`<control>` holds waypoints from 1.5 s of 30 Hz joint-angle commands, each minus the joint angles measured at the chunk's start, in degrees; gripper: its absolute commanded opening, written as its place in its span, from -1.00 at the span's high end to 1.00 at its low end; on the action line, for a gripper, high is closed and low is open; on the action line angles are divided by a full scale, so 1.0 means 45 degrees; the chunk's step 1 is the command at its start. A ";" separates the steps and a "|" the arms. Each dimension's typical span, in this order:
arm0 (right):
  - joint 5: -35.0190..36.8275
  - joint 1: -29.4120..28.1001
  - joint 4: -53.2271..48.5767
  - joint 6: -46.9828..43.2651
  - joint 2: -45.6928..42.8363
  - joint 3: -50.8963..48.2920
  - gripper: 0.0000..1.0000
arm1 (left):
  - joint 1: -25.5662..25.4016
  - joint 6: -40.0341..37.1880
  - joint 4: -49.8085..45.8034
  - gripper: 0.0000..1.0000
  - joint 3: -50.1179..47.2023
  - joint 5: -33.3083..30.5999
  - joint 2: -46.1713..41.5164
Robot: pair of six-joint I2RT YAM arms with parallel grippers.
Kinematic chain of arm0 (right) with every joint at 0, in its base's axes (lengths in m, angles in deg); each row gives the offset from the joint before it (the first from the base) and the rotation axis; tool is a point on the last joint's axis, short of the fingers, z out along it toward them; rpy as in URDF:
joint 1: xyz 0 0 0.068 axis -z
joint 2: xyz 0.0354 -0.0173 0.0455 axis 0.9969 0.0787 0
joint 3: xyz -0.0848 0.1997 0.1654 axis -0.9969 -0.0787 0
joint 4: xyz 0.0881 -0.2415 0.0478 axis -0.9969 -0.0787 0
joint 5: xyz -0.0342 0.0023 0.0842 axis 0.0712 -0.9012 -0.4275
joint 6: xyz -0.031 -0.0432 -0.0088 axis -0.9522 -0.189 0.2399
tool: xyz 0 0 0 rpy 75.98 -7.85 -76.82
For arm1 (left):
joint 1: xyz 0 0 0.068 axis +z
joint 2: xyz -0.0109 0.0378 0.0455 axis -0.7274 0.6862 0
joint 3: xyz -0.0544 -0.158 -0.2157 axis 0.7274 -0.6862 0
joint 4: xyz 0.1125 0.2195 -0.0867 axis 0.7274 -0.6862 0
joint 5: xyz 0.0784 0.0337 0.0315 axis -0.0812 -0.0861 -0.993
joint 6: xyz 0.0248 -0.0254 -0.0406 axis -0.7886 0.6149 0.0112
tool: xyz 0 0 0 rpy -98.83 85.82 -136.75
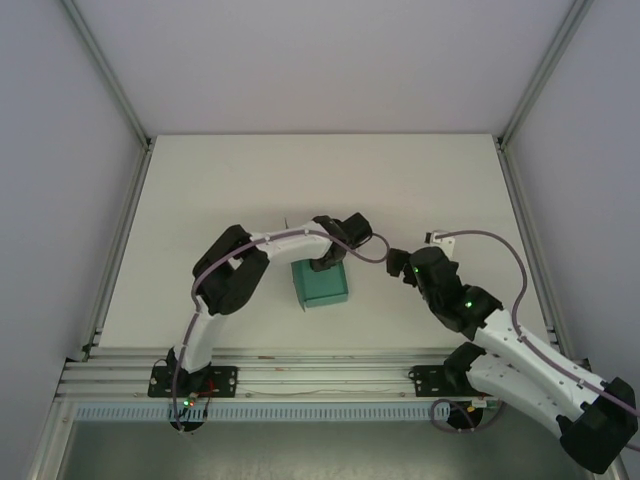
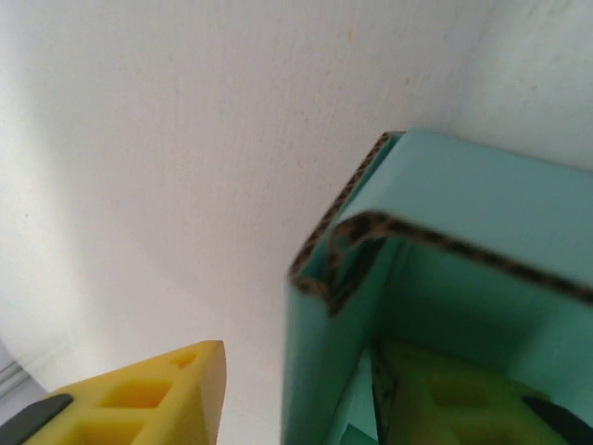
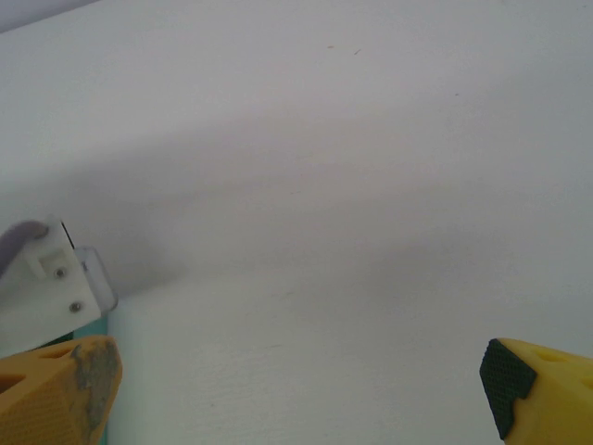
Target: Assemble paper box
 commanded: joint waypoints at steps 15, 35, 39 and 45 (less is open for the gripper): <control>-0.1878 0.0090 -0.0833 -0.2404 -0.1093 0.0680 -1.00 | 0.0899 0.1856 0.2014 -1.00 -0.0240 0.2312 -0.4946; -0.8408 -0.0561 -0.4023 -1.7041 1.3191 1.0465 -0.84 | 0.5210 1.2035 0.5391 -1.00 -1.1004 0.2692 -1.5702; -0.7399 -0.0752 -0.4915 -1.7223 1.5917 1.3138 -0.75 | 0.5211 1.2196 0.5050 -1.00 -1.1170 0.3212 -1.5991; -0.6658 -0.0981 -0.3884 -1.6173 1.7384 1.3920 -0.17 | 0.5212 1.2174 0.4586 -1.00 -1.1009 0.2745 -1.5963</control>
